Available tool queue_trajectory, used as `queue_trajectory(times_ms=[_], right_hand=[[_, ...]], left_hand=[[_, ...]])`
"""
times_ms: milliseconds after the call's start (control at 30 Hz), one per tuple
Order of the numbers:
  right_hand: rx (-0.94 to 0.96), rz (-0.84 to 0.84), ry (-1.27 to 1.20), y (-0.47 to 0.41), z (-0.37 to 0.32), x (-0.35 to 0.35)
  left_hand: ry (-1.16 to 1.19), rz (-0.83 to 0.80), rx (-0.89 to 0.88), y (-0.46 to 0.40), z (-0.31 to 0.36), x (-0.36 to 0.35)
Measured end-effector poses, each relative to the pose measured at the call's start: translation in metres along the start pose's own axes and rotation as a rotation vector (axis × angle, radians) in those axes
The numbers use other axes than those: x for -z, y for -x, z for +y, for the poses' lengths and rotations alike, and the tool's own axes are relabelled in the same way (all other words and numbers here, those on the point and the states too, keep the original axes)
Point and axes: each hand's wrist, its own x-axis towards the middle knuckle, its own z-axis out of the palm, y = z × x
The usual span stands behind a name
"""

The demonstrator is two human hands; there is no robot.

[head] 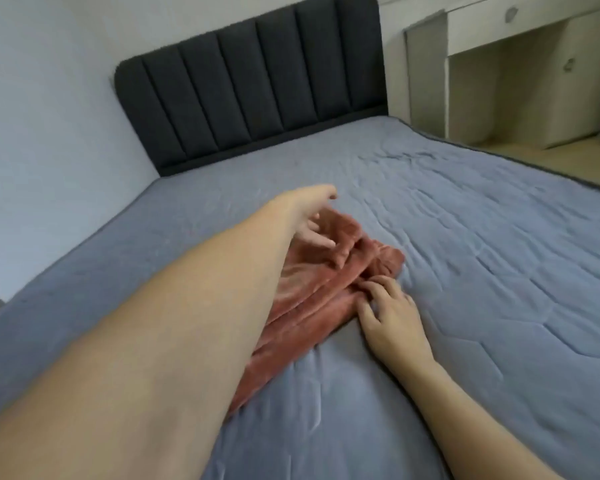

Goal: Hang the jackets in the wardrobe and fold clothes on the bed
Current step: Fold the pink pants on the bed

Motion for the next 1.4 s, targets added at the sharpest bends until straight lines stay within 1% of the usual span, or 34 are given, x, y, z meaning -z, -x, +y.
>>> queue_trajectory(times_ms=[33,67,100,133,167,200,233,300,333,400,433,467,533,600,633,667,700,767,900,967,1033,1067,1133,1200,1233,1267,1333,1367,1400], right_hand=[[-0.074,0.042,-0.139,-0.002,0.005,0.0],[-0.175,0.064,-0.3,-0.004,0.008,0.003],[-0.3,0.067,-0.489,-0.008,0.01,0.006],[-0.425,0.058,-0.701,-0.013,0.008,0.01],[-0.548,0.045,-0.917,-0.018,0.007,0.016],[-0.662,0.029,-1.077,-0.023,0.003,0.022],[-0.752,0.009,-1.175,-0.026,0.0,0.029],[-0.886,-0.08,-1.269,-0.028,-0.014,0.036],[-0.935,-0.163,-1.301,-0.024,-0.026,0.035],[-0.962,-0.334,-1.306,-0.013,-0.054,0.018],[-0.944,-0.386,-1.243,-0.009,-0.069,0.006],[-0.937,-0.381,-1.178,-0.008,-0.084,-0.006],[-0.983,-0.274,-1.1,-0.015,-0.106,-0.03],[-1.093,-0.109,-1.097,-0.03,-0.116,-0.044],[-1.144,-0.023,-1.026,-0.035,-0.115,-0.05],[-1.178,0.031,-0.932,-0.038,-0.113,-0.055],[-1.193,0.057,-0.866,-0.039,-0.111,-0.06],[-1.208,0.118,-0.835,-0.038,-0.109,-0.061],[-1.162,0.261,-0.915,-0.023,-0.114,-0.032],[-1.073,0.21,-0.932,-0.006,-0.114,-0.011],[-0.945,0.091,-0.894,0.015,-0.116,0.009],[-0.929,0.054,-0.843,0.025,-0.119,0.02],[-0.974,0.024,-0.78,0.052,-0.126,0.039],[-0.972,0.0,-0.618,0.081,-0.131,0.052],[-0.914,-0.009,-0.476,0.098,-0.132,0.057],[-0.792,-0.008,-0.311,0.114,-0.129,0.061],[-0.41,-0.057,0.024,0.14,-0.127,0.066],[-0.243,-0.101,0.176,0.149,-0.128,0.068],[-0.115,-0.136,0.315,0.156,-0.13,0.07]], left_hand=[[-0.015,-0.019,-0.004,-0.01,-0.012,-0.011],[-0.1,0.055,-0.035,-0.016,-0.028,-0.015],[-0.247,0.192,-0.099,-0.022,-0.045,-0.011],[-0.462,0.353,-0.178,-0.025,-0.064,0.001],[-0.661,0.456,-0.238,-0.029,-0.085,0.018],[-0.8,0.464,-0.276,-0.02,-0.107,0.031],[-0.899,0.397,-0.275,-0.012,-0.131,0.042],[-0.999,0.219,-0.187,0.016,-0.175,0.055],[-0.988,0.17,-0.144,0.031,-0.194,0.056],[-0.983,0.147,-0.187,0.062,-0.219,0.057],[-1.022,0.161,-0.229,0.077,-0.229,0.059],[-1.091,0.187,-0.258,0.094,-0.238,0.06],[-1.241,0.288,-0.248,0.118,-0.259,0.067],[-1.288,0.363,-0.126,0.131,-0.274,0.074],[-1.297,0.379,-0.079,0.136,-0.278,0.077],[-1.339,0.408,-0.095,0.139,-0.28,0.079],[-1.404,0.437,-0.16,0.14,-0.278,0.081],[-1.483,0.429,-0.311,0.146,-0.264,0.086],[-1.579,0.271,-0.447,0.197,-0.213,0.076],[-1.654,0.186,-0.469,0.24,-0.197,0.055],[-1.706,0.077,-0.455,0.281,-0.194,0.029],[-1.71,0.011,-0.451,0.299,-0.196,0.015],[-1.705,-0.141,-0.473,0.331,-0.205,-0.005],[-1.637,-0.264,-0.517,0.355,-0.222,-0.014],[-1.521,-0.317,-0.536,0.363,-0.232,-0.01],[-1.371,-0.364,-0.532,0.367,-0.242,0.0],[-1.099,-0.439,-0.531,0.366,-0.263,0.036],[-1.029,-0.417,-0.576,0.363,-0.278,0.06],[-1.029,-0.346,-0.615,0.359,-0.296,0.085]])
